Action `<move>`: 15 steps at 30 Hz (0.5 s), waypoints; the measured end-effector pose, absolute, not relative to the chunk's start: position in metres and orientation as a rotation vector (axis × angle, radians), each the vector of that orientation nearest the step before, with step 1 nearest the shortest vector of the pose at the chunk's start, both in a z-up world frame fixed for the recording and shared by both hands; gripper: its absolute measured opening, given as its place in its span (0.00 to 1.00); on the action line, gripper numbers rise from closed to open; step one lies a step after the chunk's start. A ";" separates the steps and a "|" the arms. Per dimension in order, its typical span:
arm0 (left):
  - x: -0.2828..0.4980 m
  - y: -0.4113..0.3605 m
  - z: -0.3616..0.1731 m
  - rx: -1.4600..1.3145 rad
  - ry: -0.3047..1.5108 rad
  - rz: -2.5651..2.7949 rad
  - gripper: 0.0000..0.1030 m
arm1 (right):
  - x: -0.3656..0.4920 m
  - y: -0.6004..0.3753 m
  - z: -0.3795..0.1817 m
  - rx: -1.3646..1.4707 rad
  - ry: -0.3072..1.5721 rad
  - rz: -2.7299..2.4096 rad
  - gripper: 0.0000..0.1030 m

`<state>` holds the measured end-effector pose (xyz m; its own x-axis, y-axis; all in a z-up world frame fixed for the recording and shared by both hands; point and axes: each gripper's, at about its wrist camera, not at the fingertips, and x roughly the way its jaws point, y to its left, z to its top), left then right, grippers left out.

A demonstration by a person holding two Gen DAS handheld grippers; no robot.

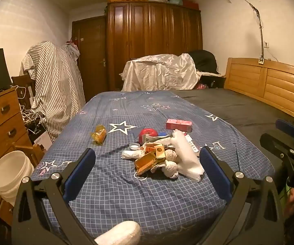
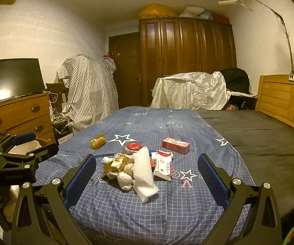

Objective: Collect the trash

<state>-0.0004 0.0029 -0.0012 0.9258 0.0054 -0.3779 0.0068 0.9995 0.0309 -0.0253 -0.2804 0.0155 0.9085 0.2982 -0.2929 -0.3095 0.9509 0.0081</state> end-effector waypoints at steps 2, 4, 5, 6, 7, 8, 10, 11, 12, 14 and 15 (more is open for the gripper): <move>-0.001 0.004 -0.001 0.031 0.389 0.000 0.95 | -0.025 -0.280 0.015 -0.039 0.296 0.315 0.96; 0.002 0.002 -0.004 0.032 0.392 0.003 0.95 | -0.026 -0.280 0.015 -0.037 0.293 0.317 0.96; 0.002 0.002 -0.004 0.032 0.391 0.004 0.95 | -0.026 -0.280 0.015 -0.037 0.291 0.317 0.96; 0.001 0.003 -0.004 0.031 0.391 0.003 0.95 | -0.027 -0.280 0.016 -0.036 0.290 0.319 0.96; 0.002 0.002 -0.004 0.033 0.394 0.001 0.95 | -0.028 -0.280 0.016 -0.036 0.289 0.322 0.96; 0.003 0.004 -0.004 0.033 0.395 0.003 0.95 | -0.026 -0.281 0.017 -0.037 0.290 0.324 0.96; 0.004 0.003 -0.004 0.032 0.396 0.000 0.95 | -0.024 -0.277 0.015 -0.038 0.291 0.327 0.96; 0.004 0.003 -0.005 0.035 0.397 0.002 0.95 | -0.024 -0.277 0.015 -0.038 0.292 0.328 0.96; 0.004 0.003 -0.005 0.034 0.398 0.002 0.95 | -0.024 -0.277 0.016 -0.037 0.293 0.329 0.96; 0.004 0.003 -0.006 0.032 0.399 0.001 0.95 | -0.025 -0.277 0.015 -0.040 0.291 0.328 0.96; 0.004 0.002 -0.006 0.033 0.400 0.000 0.95 | -0.025 -0.277 0.015 -0.038 0.292 0.328 0.96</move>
<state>0.0044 0.0024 -0.0062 0.9209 0.0063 -0.3897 0.0067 0.9995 0.0319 -0.0250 -0.2768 0.0149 0.9052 0.3120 -0.2887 -0.3229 0.9464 0.0103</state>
